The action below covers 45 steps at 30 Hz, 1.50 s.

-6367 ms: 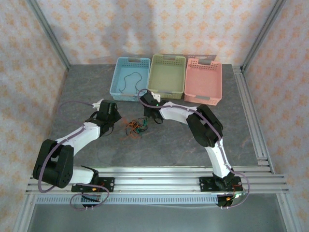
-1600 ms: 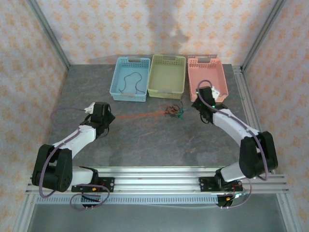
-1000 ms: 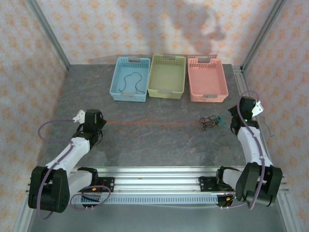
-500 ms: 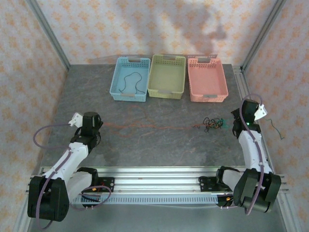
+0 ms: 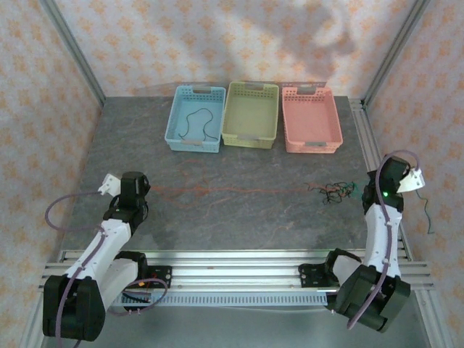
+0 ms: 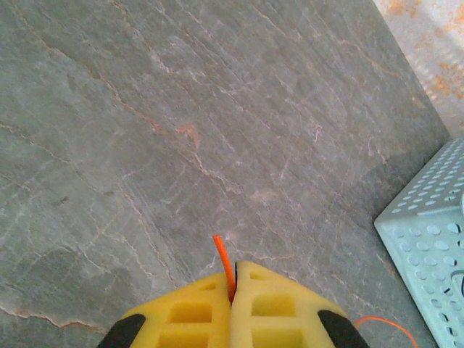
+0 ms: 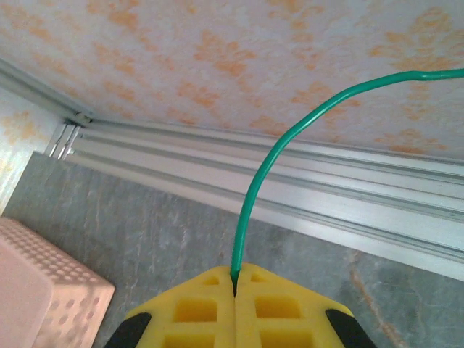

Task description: Untangle the cables

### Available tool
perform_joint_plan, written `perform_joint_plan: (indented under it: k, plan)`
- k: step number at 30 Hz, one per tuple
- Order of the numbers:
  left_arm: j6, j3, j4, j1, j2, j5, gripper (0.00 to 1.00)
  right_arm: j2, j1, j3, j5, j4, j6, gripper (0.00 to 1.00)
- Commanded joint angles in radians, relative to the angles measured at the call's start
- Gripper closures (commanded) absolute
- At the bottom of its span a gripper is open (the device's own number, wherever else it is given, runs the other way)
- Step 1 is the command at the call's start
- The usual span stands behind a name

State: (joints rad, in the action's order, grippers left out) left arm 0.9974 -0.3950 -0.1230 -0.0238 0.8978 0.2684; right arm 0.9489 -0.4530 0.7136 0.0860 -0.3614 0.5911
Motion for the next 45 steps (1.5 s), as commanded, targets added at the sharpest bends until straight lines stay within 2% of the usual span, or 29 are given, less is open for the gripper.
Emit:
perform_joint_plan:
  k: [1, 6, 8, 10, 15, 18, 23, 29, 34, 38, 39, 43, 45]
  plan:
    - [0.021, 0.016, -0.033, 0.012, -0.019, 0.062, 1.0, -0.035, -0.009, 0.037, -0.035, -0.03, 0.021, 1.0]
    - [0.026, 0.016, -0.044, 0.019, -0.022, 0.069, 1.0, -0.044, -0.019, 0.087, -0.004, -0.079, 0.011, 1.0]
    - [0.026, 0.021, -0.039, 0.021, -0.026, 0.066, 1.0, -0.052, -0.023, 0.092, -0.034, -0.076, 0.011, 1.0]
    - [0.022, 0.02, -0.035, 0.022, -0.025, 0.062, 1.0, -0.066, -0.023, 0.074, -0.127, -0.025, 0.005, 1.0]
    - [0.004, 0.019, -0.017, 0.022, -0.023, 0.039, 1.0, -0.051, -0.003, 0.021, -0.457, 0.152, 0.019, 1.0]
    - [-0.001, 0.016, -0.014, 0.023, -0.014, 0.032, 1.0, -0.037, 0.084, 0.038, -0.511, 0.184, -0.024, 1.0]
    - [-0.006, 0.015, -0.011, 0.022, -0.011, 0.025, 1.0, -0.034, 0.268, 0.054, -0.556, 0.245, -0.079, 1.0]
    - [-0.037, 0.002, 0.006, 0.022, -0.001, -0.023, 1.0, 0.025, 0.469, 0.062, -0.535, 0.247, -0.145, 1.0]
    - [-0.058, -0.015, 0.016, 0.021, 0.027, -0.059, 1.0, 0.116, 0.563, 0.014, -0.476, 0.287, -0.149, 1.0]
    - [-0.075, -0.034, 0.025, 0.022, 0.064, -0.091, 1.0, 0.193, 0.573, -0.018, -0.426, 0.327, -0.12, 1.0]
    - [-0.081, -0.038, 0.026, 0.021, 0.073, -0.102, 0.94, 0.205, 0.574, -0.027, -0.411, 0.337, -0.116, 1.0]
    - [-0.116, -0.063, 0.054, 0.021, 0.116, -0.161, 0.43, 0.227, 0.573, -0.069, -0.364, 0.386, -0.092, 1.0]
    - [-0.14, -0.089, 0.047, 0.021, 0.139, -0.204, 0.32, 0.229, 0.574, -0.088, -0.348, 0.41, -0.079, 1.0]
